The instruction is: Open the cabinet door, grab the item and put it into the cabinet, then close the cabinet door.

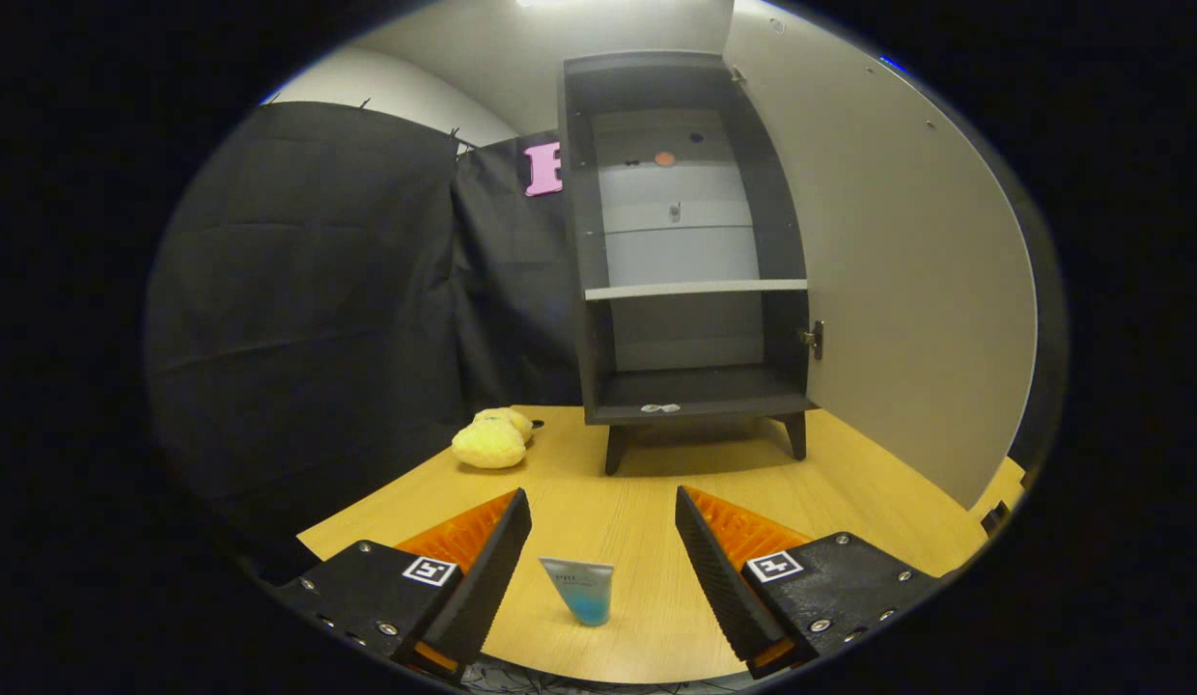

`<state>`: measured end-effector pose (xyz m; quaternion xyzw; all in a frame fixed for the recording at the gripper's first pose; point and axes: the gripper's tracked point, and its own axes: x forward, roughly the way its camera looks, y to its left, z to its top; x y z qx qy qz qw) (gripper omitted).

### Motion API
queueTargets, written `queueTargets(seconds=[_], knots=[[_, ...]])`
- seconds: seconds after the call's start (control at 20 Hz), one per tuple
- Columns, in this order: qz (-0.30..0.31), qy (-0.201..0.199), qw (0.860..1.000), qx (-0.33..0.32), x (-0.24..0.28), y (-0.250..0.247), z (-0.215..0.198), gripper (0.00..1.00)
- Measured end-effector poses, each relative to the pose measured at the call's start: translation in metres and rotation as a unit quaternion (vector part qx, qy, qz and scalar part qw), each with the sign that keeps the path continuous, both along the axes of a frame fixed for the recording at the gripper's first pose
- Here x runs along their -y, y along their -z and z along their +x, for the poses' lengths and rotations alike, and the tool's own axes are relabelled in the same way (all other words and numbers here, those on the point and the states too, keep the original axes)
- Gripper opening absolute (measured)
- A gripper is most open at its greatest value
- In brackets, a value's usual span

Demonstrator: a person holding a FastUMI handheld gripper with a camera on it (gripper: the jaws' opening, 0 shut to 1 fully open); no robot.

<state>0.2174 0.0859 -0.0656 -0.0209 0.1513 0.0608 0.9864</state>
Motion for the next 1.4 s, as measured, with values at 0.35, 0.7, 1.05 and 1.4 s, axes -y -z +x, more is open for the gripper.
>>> queueTargets(seconds=[0.35, 0.7, 1.05, 1.4], knots=[[-0.022, 0.006, 0.995, -0.098, 0.003, 0.044, -0.025, 0.88], [-0.025, 0.013, 0.990, -0.140, 0.004, 0.055, -0.037, 0.64], [-0.030, -0.004, 0.990, -0.140, 0.005, 0.052, -0.031, 0.51], [-0.040, 0.013, 0.991, -0.124, 0.016, 0.036, -0.014, 0.51]])
